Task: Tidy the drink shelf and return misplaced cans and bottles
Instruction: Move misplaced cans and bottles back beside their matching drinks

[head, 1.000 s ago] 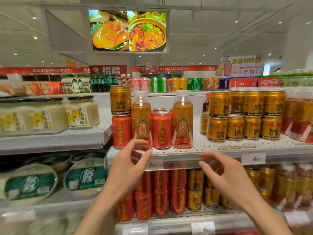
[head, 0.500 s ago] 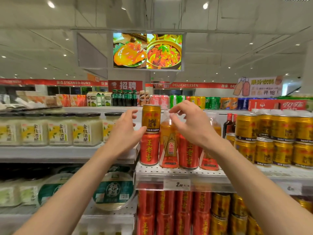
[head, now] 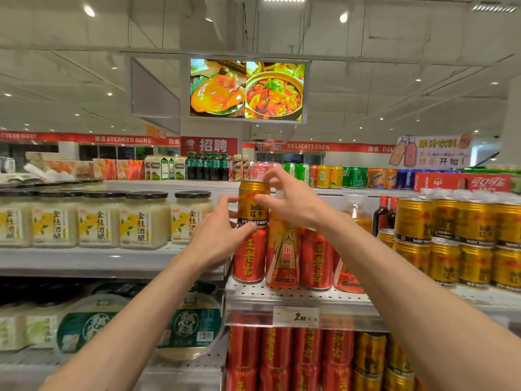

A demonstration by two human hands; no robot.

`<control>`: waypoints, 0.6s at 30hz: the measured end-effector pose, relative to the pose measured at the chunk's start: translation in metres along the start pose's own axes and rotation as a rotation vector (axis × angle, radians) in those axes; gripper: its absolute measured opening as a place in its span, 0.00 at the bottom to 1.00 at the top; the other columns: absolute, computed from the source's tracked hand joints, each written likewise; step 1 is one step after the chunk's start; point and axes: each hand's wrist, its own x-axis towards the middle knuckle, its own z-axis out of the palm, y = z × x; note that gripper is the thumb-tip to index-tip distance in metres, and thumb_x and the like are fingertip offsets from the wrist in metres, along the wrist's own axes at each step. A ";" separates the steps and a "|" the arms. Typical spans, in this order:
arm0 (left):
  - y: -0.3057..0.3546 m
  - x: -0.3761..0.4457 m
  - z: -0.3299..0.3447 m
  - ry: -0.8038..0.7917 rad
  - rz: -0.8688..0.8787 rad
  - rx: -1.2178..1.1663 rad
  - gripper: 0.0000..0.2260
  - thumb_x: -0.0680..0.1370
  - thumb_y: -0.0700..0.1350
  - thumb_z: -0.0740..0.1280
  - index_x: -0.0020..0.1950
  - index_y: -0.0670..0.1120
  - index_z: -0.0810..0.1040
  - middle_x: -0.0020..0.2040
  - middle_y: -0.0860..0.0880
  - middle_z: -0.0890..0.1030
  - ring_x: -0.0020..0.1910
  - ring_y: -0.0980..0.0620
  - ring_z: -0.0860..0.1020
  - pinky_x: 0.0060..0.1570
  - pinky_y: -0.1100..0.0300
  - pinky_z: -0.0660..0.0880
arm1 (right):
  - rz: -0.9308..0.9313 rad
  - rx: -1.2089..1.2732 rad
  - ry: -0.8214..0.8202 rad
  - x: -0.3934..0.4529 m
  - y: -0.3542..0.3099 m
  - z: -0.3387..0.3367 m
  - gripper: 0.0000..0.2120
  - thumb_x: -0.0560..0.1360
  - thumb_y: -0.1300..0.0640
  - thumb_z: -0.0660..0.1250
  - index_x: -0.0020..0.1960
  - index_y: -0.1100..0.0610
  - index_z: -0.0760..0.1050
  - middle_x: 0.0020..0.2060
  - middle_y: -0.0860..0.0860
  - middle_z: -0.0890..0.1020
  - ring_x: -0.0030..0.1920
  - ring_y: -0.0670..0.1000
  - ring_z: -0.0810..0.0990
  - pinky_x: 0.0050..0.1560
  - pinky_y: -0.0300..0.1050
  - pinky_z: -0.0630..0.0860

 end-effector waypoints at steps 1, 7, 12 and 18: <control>0.000 0.000 0.000 0.009 0.005 -0.001 0.33 0.74 0.61 0.73 0.74 0.56 0.62 0.66 0.51 0.80 0.54 0.51 0.83 0.59 0.41 0.79 | 0.006 0.029 0.008 0.001 0.000 0.000 0.18 0.78 0.42 0.68 0.63 0.48 0.68 0.68 0.52 0.77 0.66 0.54 0.76 0.65 0.61 0.74; -0.005 -0.003 0.001 0.087 0.070 -0.034 0.30 0.75 0.60 0.73 0.73 0.59 0.63 0.64 0.53 0.80 0.55 0.53 0.82 0.58 0.43 0.79 | -0.011 0.086 0.091 0.001 -0.004 -0.001 0.16 0.74 0.41 0.71 0.55 0.45 0.69 0.60 0.48 0.80 0.62 0.52 0.77 0.64 0.61 0.73; 0.006 -0.005 -0.008 0.125 0.151 -0.184 0.30 0.76 0.55 0.73 0.75 0.61 0.64 0.66 0.55 0.77 0.55 0.57 0.81 0.52 0.55 0.79 | -0.023 0.205 0.187 -0.005 -0.006 -0.017 0.16 0.75 0.43 0.72 0.55 0.50 0.72 0.56 0.47 0.80 0.59 0.48 0.77 0.54 0.43 0.73; 0.029 -0.023 -0.001 0.117 0.246 -0.325 0.25 0.77 0.52 0.74 0.72 0.59 0.70 0.63 0.56 0.77 0.53 0.64 0.80 0.44 0.71 0.79 | -0.001 0.460 0.288 -0.045 -0.001 -0.034 0.13 0.75 0.50 0.74 0.51 0.51 0.72 0.53 0.50 0.81 0.55 0.49 0.81 0.56 0.42 0.78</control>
